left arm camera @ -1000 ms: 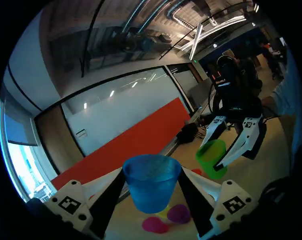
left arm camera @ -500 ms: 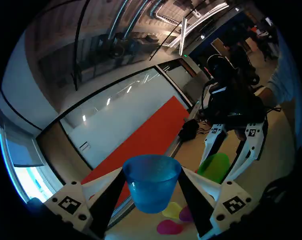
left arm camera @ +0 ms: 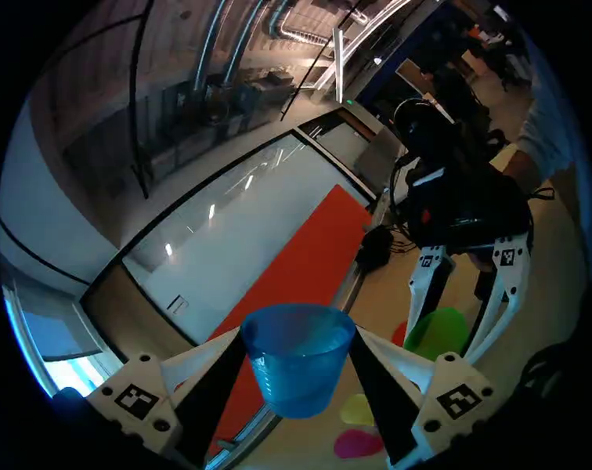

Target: Pour water

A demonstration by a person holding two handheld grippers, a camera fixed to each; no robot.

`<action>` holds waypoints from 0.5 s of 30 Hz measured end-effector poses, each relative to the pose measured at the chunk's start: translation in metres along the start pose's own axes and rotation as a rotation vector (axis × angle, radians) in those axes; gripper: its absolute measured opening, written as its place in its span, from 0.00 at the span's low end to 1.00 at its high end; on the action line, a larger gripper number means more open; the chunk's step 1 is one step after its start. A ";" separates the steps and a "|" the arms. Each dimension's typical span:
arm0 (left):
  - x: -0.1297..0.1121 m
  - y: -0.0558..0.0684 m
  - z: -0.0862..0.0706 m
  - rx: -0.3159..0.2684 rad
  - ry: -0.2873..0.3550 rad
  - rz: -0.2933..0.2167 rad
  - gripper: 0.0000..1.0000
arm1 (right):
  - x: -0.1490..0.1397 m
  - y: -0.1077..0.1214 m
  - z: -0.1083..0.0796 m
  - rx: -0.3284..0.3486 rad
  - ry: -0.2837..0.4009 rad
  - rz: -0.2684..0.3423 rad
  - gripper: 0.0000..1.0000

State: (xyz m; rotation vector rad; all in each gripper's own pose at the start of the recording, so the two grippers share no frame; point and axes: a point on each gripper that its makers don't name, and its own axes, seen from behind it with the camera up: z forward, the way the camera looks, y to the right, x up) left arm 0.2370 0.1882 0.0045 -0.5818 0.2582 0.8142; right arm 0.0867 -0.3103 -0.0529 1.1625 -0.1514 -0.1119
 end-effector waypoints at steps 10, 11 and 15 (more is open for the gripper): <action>0.005 -0.005 0.003 0.008 -0.001 0.082 0.88 | 0.001 -0.009 0.006 0.022 0.002 -0.005 0.92; 0.005 -0.006 0.003 0.010 -0.002 0.090 0.88 | 0.001 -0.010 0.006 0.023 0.003 -0.005 0.92; 0.006 -0.007 0.003 0.015 -0.004 0.118 0.87 | 0.003 -0.012 0.007 0.027 0.007 -0.005 0.92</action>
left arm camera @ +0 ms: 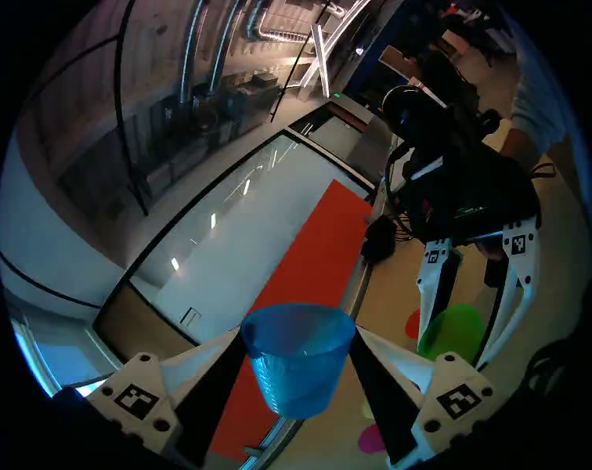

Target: Pour water

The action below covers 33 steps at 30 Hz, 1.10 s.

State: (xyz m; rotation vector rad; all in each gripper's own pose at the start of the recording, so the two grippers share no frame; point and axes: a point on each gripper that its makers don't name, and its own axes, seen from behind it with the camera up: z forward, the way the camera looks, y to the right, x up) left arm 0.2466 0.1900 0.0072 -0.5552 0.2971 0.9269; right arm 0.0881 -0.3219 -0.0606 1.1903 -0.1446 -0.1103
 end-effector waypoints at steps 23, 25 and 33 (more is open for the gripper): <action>0.016 -0.005 -0.001 0.015 0.005 0.157 0.88 | 0.009 0.002 -0.003 -0.009 0.018 -0.010 0.91; 0.016 -0.005 -0.002 0.015 0.005 0.167 0.88 | 0.009 0.002 -0.004 -0.011 0.019 -0.012 0.91; 0.022 -0.006 -0.004 0.021 0.008 0.210 0.87 | 0.010 0.002 -0.007 -0.017 0.023 -0.018 0.91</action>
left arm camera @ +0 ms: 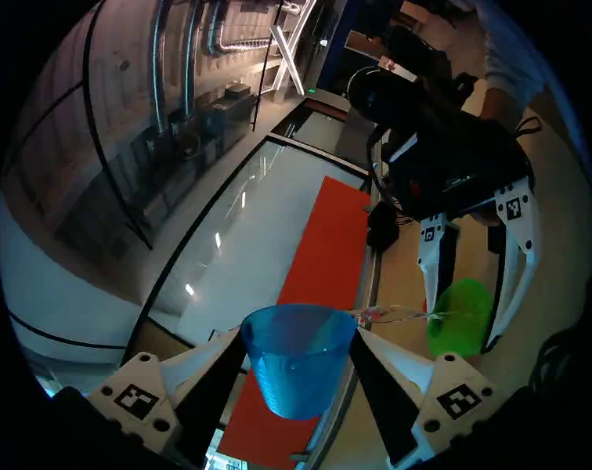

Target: Pour water

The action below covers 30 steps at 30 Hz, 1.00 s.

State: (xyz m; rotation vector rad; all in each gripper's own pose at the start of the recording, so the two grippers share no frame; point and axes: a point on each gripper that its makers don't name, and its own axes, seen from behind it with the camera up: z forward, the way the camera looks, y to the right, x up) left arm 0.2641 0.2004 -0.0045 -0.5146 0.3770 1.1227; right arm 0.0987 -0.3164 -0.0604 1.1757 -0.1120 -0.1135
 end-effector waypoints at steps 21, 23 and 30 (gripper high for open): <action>0.014 -0.010 -0.003 0.012 0.009 0.109 0.87 | 0.006 0.001 -0.003 -0.009 0.016 -0.009 0.91; 0.014 -0.011 -0.003 0.013 0.010 0.121 0.87 | 0.006 0.001 -0.003 -0.009 0.017 -0.011 0.91; 0.017 -0.010 -0.001 0.015 0.012 0.154 0.87 | 0.008 0.001 -0.004 -0.012 0.020 -0.014 0.91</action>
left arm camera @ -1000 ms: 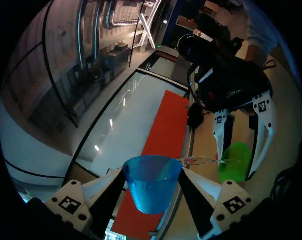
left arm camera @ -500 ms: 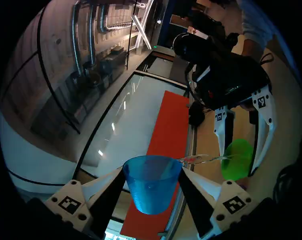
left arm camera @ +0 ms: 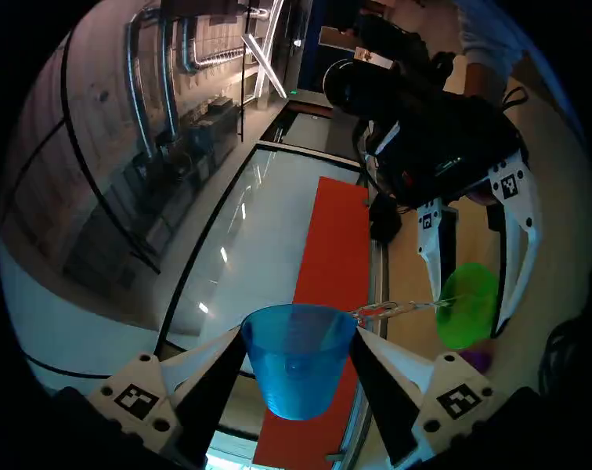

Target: Pour water

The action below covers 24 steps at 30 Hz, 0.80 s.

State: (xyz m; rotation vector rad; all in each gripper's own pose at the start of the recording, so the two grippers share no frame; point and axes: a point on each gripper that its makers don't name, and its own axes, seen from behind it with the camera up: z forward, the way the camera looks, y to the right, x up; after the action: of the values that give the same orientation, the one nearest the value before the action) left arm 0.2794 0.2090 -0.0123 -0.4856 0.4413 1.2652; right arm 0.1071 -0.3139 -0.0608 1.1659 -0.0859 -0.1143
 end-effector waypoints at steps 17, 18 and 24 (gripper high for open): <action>0.005 -0.002 0.002 0.009 -0.001 0.102 0.87 | 0.003 0.002 0.000 -0.008 0.008 -0.003 0.91; 0.005 -0.003 0.002 0.009 -0.001 0.109 0.87 | 0.003 0.003 0.000 -0.008 0.008 -0.003 0.91; 0.007 -0.004 0.002 0.012 -0.004 0.156 0.87 | 0.004 0.003 0.001 -0.011 0.012 -0.003 0.91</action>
State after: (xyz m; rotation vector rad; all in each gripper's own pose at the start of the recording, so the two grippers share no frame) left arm 0.2850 0.2144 -0.0139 -0.4453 0.4907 1.4130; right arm 0.1114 -0.3142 -0.0573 1.1554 -0.0727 -0.1109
